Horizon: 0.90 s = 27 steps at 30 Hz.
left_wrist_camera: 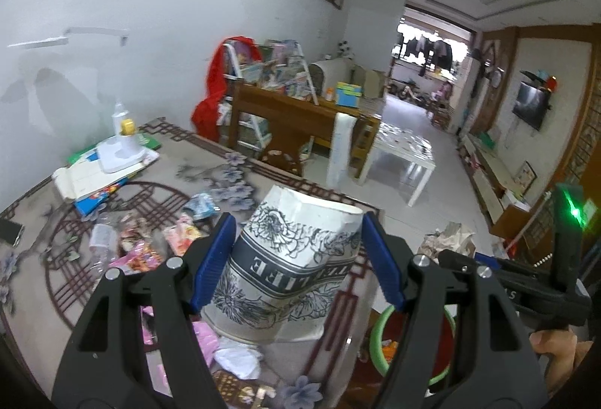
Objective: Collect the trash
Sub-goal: 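Carry the paper cup and crumpled paper over the green-rimmed red bin, then open the left tool to drop the cup while the right tool releases the crumpled paper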
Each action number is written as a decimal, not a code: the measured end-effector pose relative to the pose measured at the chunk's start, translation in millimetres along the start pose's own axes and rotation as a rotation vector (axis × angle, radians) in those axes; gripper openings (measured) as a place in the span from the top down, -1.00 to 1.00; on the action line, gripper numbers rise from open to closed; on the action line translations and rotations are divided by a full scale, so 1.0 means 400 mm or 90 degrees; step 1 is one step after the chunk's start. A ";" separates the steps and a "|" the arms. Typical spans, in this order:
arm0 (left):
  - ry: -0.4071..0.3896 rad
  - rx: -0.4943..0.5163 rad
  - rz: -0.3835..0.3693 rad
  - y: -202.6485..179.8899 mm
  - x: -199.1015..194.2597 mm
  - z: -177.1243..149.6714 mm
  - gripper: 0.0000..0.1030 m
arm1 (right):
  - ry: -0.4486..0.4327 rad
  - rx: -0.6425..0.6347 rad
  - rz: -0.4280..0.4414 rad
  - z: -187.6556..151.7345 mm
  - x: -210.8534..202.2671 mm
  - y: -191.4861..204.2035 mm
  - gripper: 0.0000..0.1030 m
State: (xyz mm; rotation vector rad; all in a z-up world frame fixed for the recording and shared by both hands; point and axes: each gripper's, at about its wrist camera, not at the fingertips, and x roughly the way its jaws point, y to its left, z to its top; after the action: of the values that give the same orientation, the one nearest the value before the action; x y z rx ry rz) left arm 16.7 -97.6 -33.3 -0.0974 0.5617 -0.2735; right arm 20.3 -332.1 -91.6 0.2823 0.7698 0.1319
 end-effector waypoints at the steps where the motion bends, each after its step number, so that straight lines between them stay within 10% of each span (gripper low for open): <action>1: 0.002 0.004 -0.008 -0.011 0.007 -0.001 -0.29 | -0.001 0.008 -0.007 -0.003 -0.006 -0.015 0.06; 27: 0.148 0.123 -0.249 -0.407 0.288 -0.144 -0.29 | 0.041 0.227 -0.205 -0.128 -0.076 -0.360 0.02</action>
State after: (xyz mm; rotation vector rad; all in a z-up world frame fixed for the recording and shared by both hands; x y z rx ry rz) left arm 41.7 -287.1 -114.1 0.0141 0.7427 -0.7245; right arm -35.1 -465.8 -149.2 0.4879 0.8917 -0.3052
